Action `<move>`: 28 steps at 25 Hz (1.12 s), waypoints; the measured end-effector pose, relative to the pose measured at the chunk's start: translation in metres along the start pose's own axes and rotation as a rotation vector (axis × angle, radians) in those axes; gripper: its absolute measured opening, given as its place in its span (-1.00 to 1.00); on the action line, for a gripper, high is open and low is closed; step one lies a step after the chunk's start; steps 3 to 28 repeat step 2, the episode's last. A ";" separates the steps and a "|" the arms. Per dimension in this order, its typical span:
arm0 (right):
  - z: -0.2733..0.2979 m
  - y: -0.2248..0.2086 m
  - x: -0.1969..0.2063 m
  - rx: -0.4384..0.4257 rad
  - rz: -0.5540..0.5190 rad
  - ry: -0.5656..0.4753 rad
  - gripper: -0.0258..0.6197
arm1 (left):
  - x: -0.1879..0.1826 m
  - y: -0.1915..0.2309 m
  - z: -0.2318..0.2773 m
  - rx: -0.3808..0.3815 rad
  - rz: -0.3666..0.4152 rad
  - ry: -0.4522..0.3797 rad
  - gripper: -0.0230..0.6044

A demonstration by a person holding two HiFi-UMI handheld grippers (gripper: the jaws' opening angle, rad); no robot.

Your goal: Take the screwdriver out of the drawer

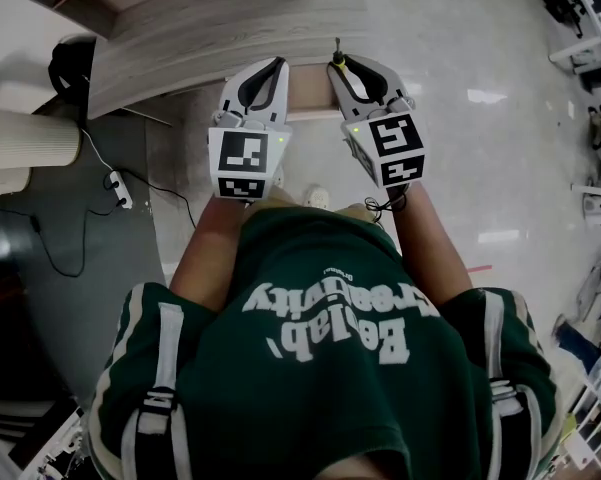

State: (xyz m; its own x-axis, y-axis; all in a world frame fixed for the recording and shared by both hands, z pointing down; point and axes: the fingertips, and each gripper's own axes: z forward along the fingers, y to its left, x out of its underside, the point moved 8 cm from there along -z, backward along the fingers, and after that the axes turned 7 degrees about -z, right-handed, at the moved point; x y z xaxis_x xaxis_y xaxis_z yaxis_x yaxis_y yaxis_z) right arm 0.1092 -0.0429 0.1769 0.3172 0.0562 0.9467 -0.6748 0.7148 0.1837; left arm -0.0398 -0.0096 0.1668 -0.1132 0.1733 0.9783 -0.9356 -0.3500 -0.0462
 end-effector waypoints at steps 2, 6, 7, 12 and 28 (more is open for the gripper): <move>-0.001 -0.003 0.001 0.006 -0.002 -0.001 -0.65 | 0.001 0.000 0.000 -0.003 -0.003 0.001 -0.87; -0.001 -0.003 0.001 0.006 -0.002 -0.001 -0.65 | 0.001 0.000 0.000 -0.003 -0.003 0.001 -0.87; -0.001 -0.003 0.001 0.006 -0.002 -0.001 -0.65 | 0.001 0.000 0.000 -0.003 -0.003 0.001 -0.87; -0.001 -0.003 0.001 0.006 -0.002 -0.001 -0.65 | 0.001 0.000 0.000 -0.003 -0.003 0.001 -0.87; -0.001 -0.003 0.001 0.006 -0.002 -0.001 -0.65 | 0.001 0.000 0.000 -0.003 -0.003 0.001 -0.87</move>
